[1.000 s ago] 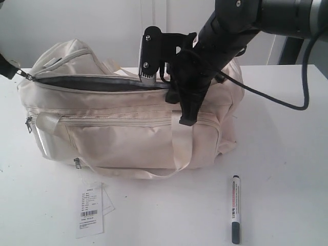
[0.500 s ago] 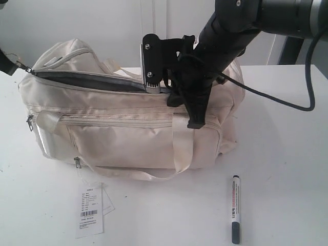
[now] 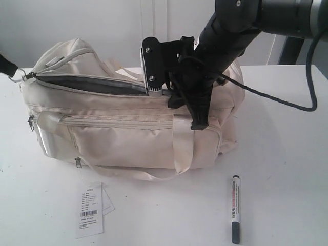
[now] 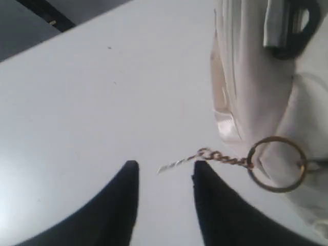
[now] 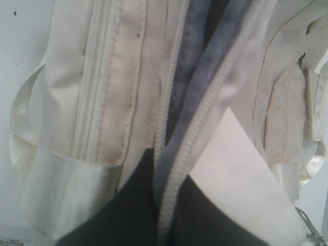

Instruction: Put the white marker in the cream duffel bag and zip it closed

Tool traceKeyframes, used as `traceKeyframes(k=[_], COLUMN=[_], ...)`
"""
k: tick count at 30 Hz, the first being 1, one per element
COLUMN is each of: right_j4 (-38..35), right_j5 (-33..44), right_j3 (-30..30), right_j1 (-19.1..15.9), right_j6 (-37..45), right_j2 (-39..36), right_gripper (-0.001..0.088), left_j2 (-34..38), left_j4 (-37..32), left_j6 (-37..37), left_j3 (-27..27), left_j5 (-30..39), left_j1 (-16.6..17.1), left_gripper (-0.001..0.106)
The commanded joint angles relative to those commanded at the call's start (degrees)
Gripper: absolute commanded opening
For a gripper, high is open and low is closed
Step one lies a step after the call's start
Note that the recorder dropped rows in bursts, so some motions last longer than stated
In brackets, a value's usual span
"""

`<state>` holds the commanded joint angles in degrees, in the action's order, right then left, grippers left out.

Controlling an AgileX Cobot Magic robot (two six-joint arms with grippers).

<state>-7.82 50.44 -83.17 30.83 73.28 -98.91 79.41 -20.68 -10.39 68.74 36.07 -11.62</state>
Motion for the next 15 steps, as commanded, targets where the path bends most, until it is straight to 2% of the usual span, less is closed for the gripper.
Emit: traceKeyframes(k=[1, 2, 4, 6, 8, 10, 12, 15], right_j4=[0.0, 0.0, -0.1, -0.1, -0.1, -0.1, -0.2, -0.2], right_j5=[0.0, 0.0, 0.3, 0.3, 0.4, 0.4, 0.2, 0.2], right_j3=[0.0, 0.0, 0.0, 0.0, 0.0, 0.0, 0.0, 0.0], right_j1=[0.0, 0.0, 0.0, 0.0, 0.0, 0.0, 0.0, 0.0], right_j6=[0.0, 0.0, -0.6, -1.7, -2.1, -2.6, -2.6, -3.1], right_j2=[0.0, 0.0, 0.0, 0.0, 0.0, 0.0, 0.0, 0.1], right_gripper=[0.0000, 0.0000, 0.0000, 0.0000, 0.0000, 0.0000, 0.0013, 0.0116], left_j2=[0.0, -0.1, -2.1, -5.0, -7.4, -9.5, -10.9, -11.8], left_j4=[1.2, 1.9, 3.7, 9.0, 16.9, 22.5, 25.0, 26.2], left_j6=[0.4, 0.9, 1.8, 4.8, 10.8, 14.4, 14.5, 14.3], left_j3=[0.0, 0.0, 0.0, 0.0, -1.1, -3.6, -7.4, -12.5], left_j5=[2.3, 4.0, 6.7, 9.2, 10.1, 9.6, 6.5, 1.2], left_j1=[0.0, 0.0, 0.0, 0.0, 0.0, 0.0, 0.0, 0.7], left_gripper=[0.075, 0.075, 0.075, 0.074, 0.071, 0.066, 0.061, 0.059])
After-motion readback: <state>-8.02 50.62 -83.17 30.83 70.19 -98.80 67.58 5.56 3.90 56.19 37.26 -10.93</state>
